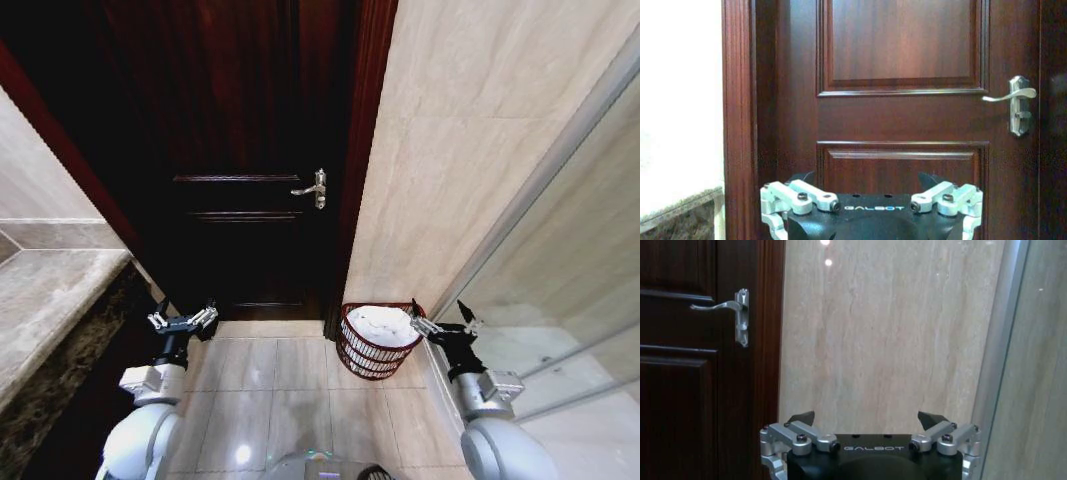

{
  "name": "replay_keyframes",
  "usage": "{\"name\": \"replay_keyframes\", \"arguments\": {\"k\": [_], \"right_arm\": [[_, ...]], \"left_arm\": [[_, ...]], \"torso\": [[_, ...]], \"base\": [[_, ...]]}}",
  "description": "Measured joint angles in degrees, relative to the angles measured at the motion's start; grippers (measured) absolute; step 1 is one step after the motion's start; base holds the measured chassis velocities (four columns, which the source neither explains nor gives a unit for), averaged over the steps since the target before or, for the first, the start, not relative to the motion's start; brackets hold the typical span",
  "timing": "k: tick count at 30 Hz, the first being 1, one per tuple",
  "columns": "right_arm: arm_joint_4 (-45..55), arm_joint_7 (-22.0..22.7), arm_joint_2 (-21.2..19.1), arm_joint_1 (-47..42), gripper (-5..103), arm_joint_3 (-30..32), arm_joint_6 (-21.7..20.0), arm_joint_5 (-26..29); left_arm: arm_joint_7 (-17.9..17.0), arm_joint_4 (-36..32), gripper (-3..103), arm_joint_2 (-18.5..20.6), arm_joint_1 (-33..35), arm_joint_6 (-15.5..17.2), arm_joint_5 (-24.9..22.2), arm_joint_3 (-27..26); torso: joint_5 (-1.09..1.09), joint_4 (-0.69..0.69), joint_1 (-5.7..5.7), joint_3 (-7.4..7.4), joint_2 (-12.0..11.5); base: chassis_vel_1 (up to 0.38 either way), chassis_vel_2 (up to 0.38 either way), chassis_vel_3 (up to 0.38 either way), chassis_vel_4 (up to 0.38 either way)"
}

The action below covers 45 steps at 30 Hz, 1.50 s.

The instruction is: Discard the used towel into the hamper.

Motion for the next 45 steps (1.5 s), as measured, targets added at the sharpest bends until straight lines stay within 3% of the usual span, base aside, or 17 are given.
{"name": "replay_keyframes", "arguments": {"k": [26,29,45], "right_arm": [[-0.14,-0.43,-0.2,-0.01,100,-0.22,-0.02,-0.07],[-0.33,-0.46,-0.38,0.19,100,-0.23,-0.01,-0.02],[-0.8,-0.68,-0.67,0.29,100,-0.13,0.08,0.25]], "left_arm": [[-0.04,-0.22,100,-0.33,0.18,0.13,-0.45,-0.2],[-0.02,-0.21,100,-0.39,-0.03,0.4,0.14,-0.05],[0.09,-0.15,100,-0.59,-0.09,0.67,0.74,0.19]], "torso": [[0.0,0.0,3.16,3.89,7.06],[0.0,0.01,4.04,4.95,8.99],[0.0,0.0,6.25,7.64,13.9]], "base": [[0.003,0.003,0.002,0.004],[0.011,0.017,0.019,0.011],[0.0,0.0,0.0,0.0]]}}
